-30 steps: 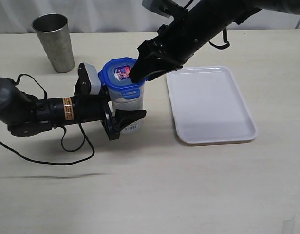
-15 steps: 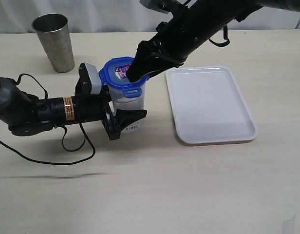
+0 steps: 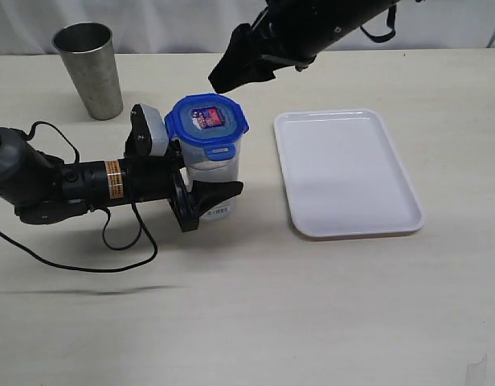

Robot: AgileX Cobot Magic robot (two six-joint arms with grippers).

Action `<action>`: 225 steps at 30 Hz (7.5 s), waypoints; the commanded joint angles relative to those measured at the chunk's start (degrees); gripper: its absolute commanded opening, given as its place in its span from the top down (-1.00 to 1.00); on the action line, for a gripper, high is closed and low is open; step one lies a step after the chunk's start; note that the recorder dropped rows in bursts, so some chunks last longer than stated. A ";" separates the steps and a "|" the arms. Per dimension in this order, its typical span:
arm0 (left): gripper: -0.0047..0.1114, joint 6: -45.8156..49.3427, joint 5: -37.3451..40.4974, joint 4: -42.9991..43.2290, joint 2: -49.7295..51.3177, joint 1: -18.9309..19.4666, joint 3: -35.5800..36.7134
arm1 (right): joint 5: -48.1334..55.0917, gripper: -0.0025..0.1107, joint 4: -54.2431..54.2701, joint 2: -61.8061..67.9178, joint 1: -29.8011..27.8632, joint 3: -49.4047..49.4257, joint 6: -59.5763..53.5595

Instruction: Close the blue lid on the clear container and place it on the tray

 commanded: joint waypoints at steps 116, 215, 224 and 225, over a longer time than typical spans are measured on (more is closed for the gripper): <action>0.92 1.41 -1.04 2.77 0.04 -0.45 -0.27 | -11.84 0.28 -51.90 -2.89 24.84 14.55 5.29; 0.92 -2.80 -0.12 3.07 -4.47 -0.45 -0.27 | 2.59 0.87 -32.67 -1.51 16.11 -4.18 15.05; 0.92 -4.58 -0.11 5.69 -5.87 -0.45 -0.27 | 0.14 0.87 -46.39 -0.69 16.11 -0.34 27.03; 0.92 -4.58 -0.11 5.69 -5.87 -0.45 -0.27 | 0.41 0.87 -46.39 0.06 16.11 -0.34 27.28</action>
